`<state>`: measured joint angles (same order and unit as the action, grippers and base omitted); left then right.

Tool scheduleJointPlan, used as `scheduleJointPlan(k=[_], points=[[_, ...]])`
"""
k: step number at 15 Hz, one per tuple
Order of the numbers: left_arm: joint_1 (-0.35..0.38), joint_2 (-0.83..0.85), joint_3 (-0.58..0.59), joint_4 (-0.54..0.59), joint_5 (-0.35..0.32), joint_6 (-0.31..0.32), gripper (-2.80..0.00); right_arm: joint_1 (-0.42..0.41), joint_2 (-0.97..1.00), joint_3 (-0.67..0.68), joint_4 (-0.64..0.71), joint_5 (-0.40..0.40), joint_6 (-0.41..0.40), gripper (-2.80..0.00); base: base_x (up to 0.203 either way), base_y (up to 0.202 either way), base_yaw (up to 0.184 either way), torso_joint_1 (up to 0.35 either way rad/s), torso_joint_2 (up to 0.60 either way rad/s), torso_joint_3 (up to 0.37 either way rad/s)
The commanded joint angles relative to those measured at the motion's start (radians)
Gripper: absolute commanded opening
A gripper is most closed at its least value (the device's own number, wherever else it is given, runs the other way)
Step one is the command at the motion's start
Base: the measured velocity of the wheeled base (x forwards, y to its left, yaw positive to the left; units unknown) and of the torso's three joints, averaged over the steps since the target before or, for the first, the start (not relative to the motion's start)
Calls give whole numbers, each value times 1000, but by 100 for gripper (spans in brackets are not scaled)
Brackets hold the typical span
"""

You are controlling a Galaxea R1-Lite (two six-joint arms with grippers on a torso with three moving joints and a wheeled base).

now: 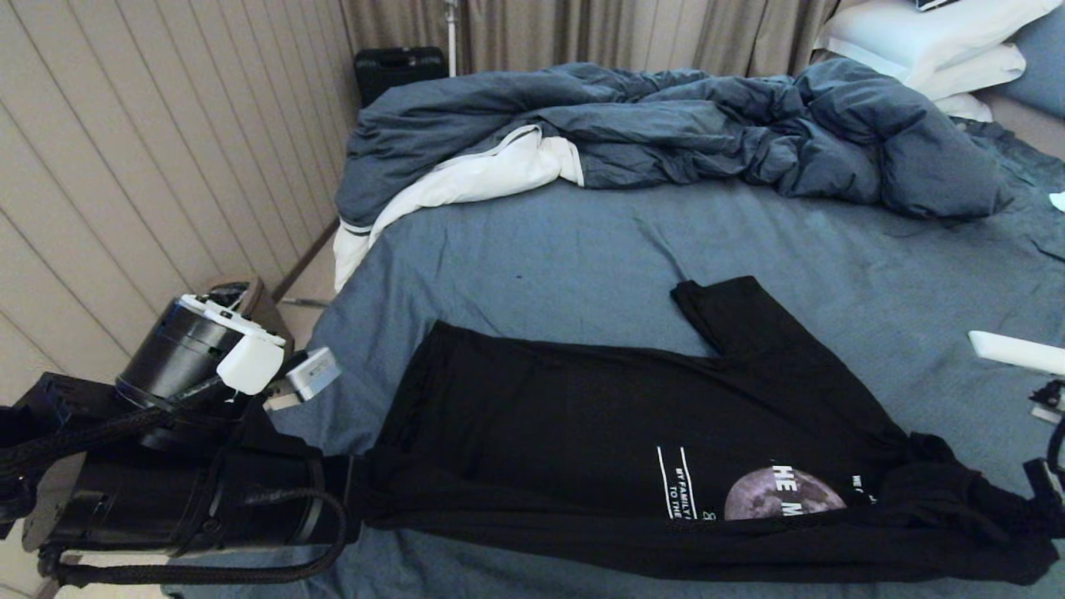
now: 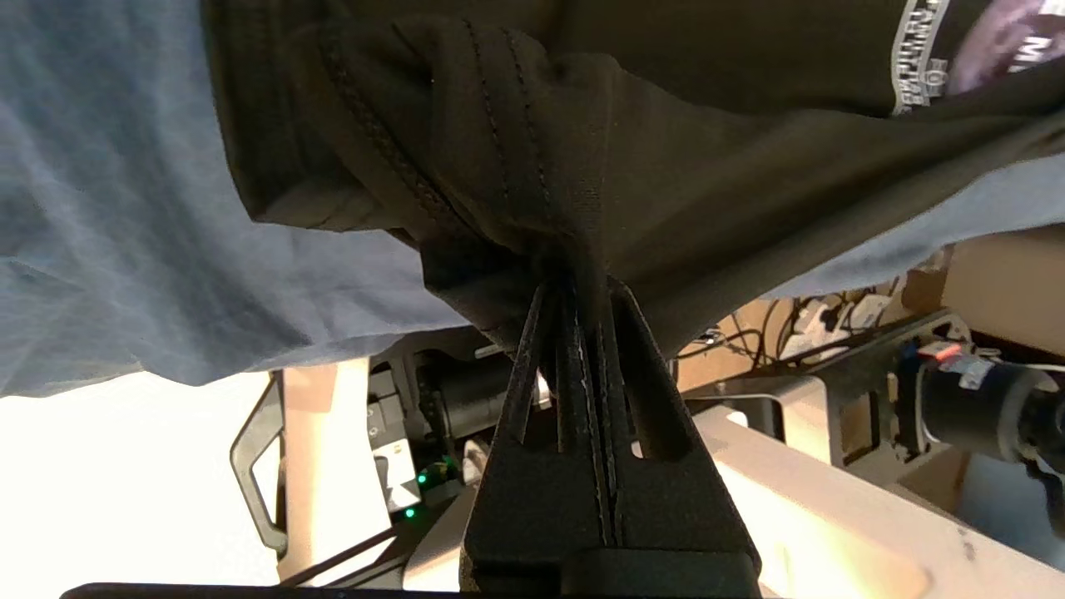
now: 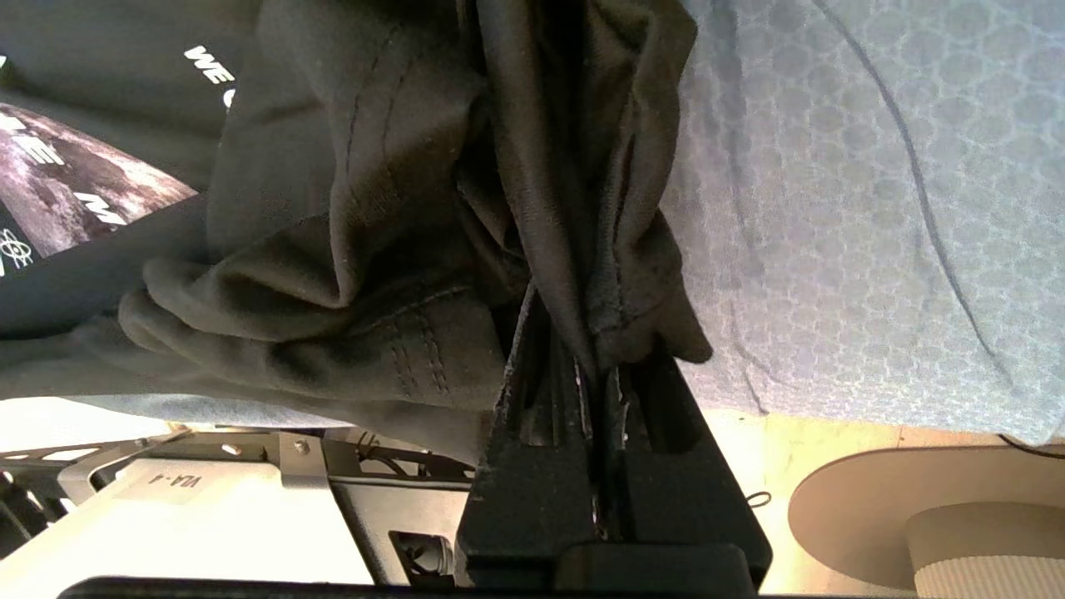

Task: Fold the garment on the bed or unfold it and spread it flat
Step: Fold the black T-shirt

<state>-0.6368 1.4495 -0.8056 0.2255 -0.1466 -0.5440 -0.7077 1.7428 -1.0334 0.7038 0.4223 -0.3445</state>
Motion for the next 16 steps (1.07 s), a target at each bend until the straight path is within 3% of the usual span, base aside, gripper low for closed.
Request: scheduleJointPlan(k=[1, 2, 3, 7, 16], points=[[2, 11, 2, 3, -1, -4, -280, -1, 11, 1, 3, 3, -4, -280, 0, 0, 0, 0, 0, 0], [3, 3, 4, 5, -1, -4, -280, -1, 4, 6, 3, 3, -5, -280, 0, 0, 0, 0, 0, 0], [2, -6, 14, 3, -1, -2, -280, 0, 1, 10, 5, 3, -5, 0, 0, 0, 0, 0, 0, 0], [2, -28, 22, 1, 45, 4, -280, 0, -6, 12, 7, 4, -4, 0, 0, 0, 0, 0, 0, 0], [2, -35, 51, 0, 44, 1, -280, -1, -160, 27, 22, 9, -6, 0, 0, 0, 0, 0, 0, 0]])
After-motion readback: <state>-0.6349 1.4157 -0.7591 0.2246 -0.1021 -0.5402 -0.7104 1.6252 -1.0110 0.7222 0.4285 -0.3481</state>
